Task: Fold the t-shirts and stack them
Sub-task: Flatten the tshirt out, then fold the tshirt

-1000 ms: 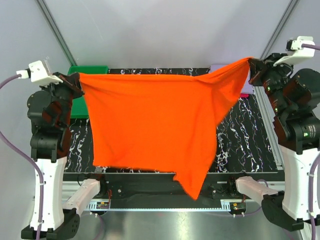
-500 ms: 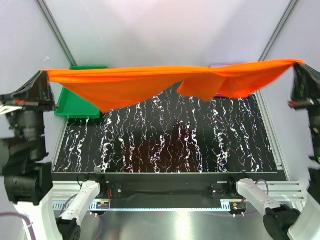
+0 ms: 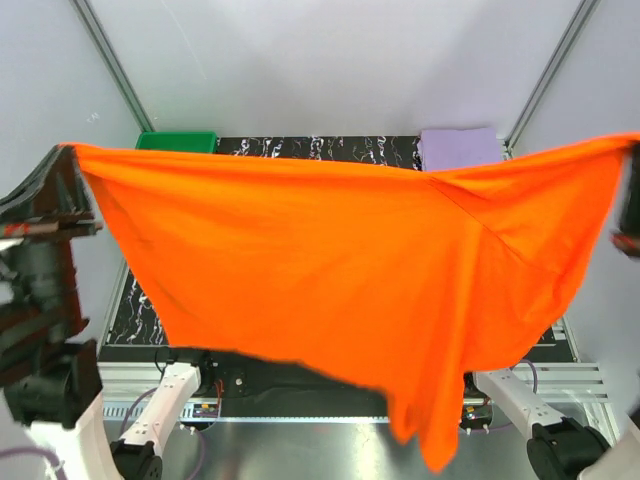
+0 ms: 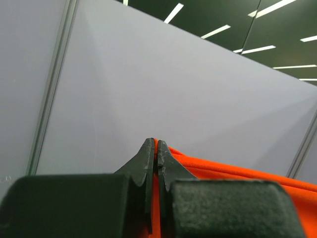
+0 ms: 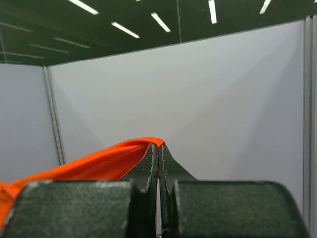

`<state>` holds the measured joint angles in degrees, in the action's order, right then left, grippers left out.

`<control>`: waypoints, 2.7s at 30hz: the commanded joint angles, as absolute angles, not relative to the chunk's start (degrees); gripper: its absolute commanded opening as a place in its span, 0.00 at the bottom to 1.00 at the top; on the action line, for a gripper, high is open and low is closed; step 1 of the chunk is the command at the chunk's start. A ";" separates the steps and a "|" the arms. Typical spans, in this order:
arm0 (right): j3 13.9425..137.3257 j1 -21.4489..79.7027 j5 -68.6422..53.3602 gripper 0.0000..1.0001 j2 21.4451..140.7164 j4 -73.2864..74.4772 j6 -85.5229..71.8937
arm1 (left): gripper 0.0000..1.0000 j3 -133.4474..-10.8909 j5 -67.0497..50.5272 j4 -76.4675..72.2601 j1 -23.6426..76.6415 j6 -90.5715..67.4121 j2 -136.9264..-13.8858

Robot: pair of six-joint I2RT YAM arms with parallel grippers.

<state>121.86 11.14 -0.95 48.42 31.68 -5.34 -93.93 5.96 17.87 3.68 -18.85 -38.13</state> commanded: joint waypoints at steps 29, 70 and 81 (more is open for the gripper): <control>72.59 8.44 5.98 0.00 94.20 -10.11 -6.33 | 0.00 -69.78 3.24 -19.34 2.82 -18.54 -104.58; 102.57 6.86 -2.10 0.00 112.23 16.08 -6.77 | 0.00 -92.90 1.15 -1.14 0.79 -18.72 -119.00; 103.01 7.03 -5.71 0.00 108.29 35.23 -21.08 | 0.00 -100.63 -1.14 14.40 0.79 -17.75 -120.76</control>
